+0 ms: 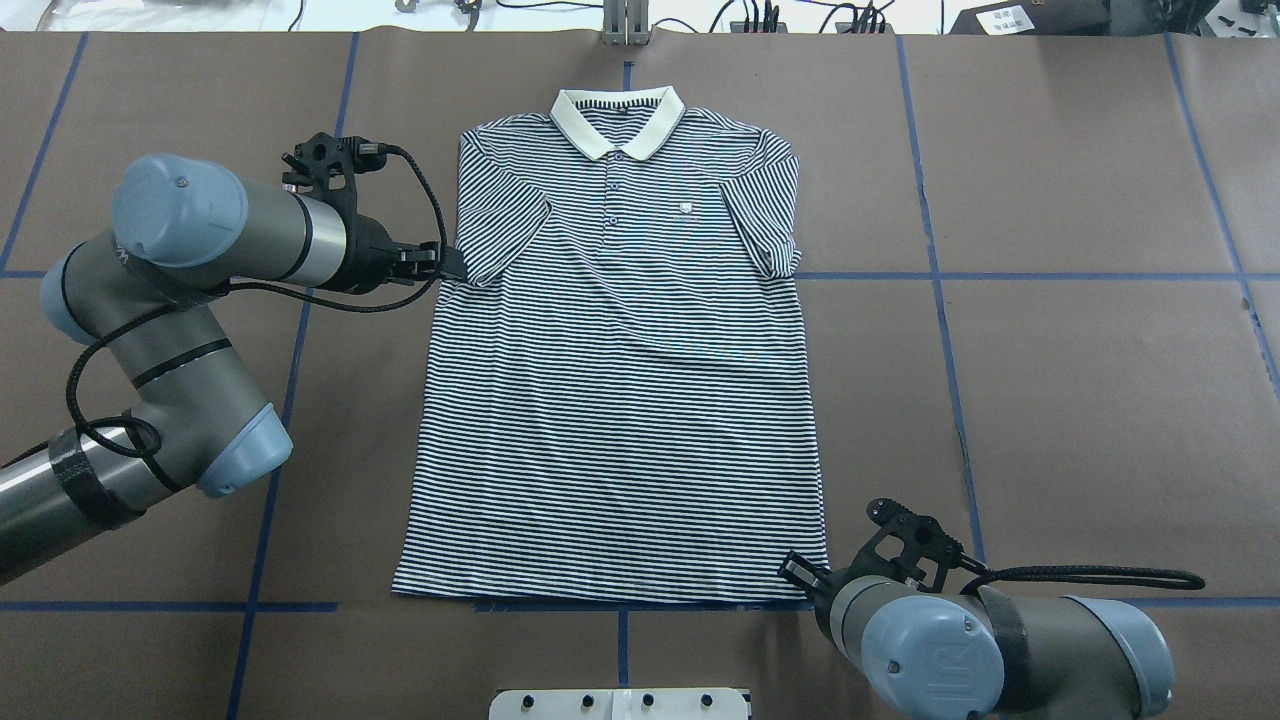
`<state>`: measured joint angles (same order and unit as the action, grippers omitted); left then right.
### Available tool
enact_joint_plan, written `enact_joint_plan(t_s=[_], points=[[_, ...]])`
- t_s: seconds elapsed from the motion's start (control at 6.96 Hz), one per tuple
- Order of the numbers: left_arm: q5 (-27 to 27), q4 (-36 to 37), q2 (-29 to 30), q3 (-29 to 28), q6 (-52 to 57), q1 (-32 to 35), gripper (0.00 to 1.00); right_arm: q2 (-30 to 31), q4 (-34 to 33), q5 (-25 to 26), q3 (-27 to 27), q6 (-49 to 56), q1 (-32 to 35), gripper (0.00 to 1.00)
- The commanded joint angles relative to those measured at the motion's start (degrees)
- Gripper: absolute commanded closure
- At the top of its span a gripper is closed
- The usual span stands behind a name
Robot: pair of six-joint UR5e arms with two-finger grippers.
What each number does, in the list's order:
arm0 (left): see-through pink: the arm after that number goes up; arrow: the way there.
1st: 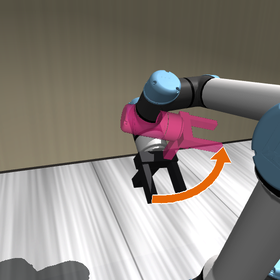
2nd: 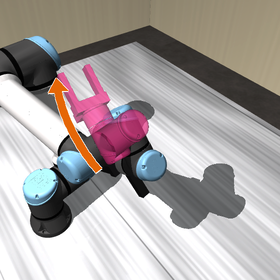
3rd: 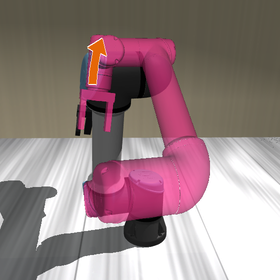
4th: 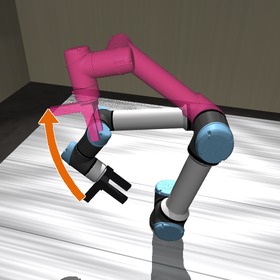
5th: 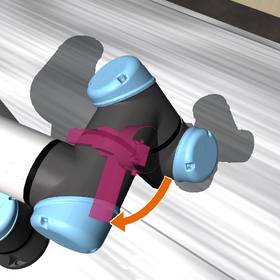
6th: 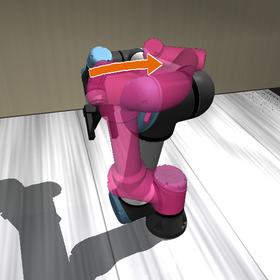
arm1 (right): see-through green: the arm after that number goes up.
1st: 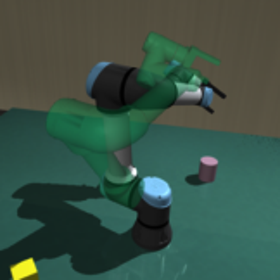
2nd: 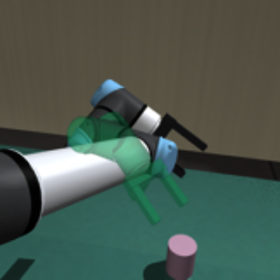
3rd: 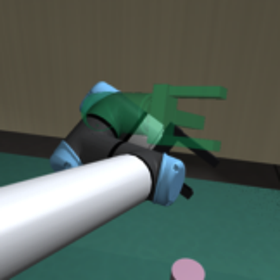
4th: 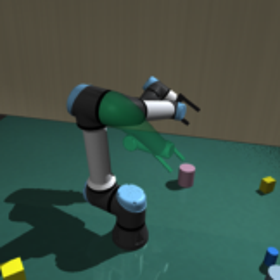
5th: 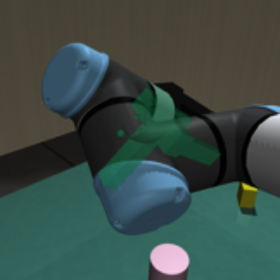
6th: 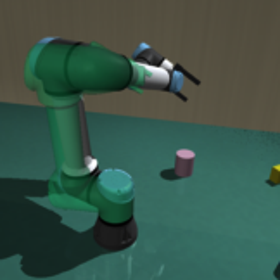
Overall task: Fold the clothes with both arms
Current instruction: 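Position the right gripper at the hem corner while the left gripper moves down the side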
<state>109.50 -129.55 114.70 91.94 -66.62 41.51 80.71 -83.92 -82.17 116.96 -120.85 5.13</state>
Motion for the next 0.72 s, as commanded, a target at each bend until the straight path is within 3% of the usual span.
enact_joint_plan(t_s=[0.0, 0.14, 0.58], points=[[0.01, 0.0, 0.0, 0.0, 0.26, 0.15, 0.27, -0.11, -0.28, 0.07, -0.24, 0.0, 0.06, 0.83], [0.01, 0.0, 0.0, 0.0, 0.26, 0.15, 0.27, -0.03, -0.28, -0.1, 0.02, 0.09, 0.23, 1.0], [0.01, 0.0, -0.09, 0.43, -0.09, 0.24, 0.27, -0.2, -0.28, -0.19, 0.37, 0.27, 0.85, 1.0]])
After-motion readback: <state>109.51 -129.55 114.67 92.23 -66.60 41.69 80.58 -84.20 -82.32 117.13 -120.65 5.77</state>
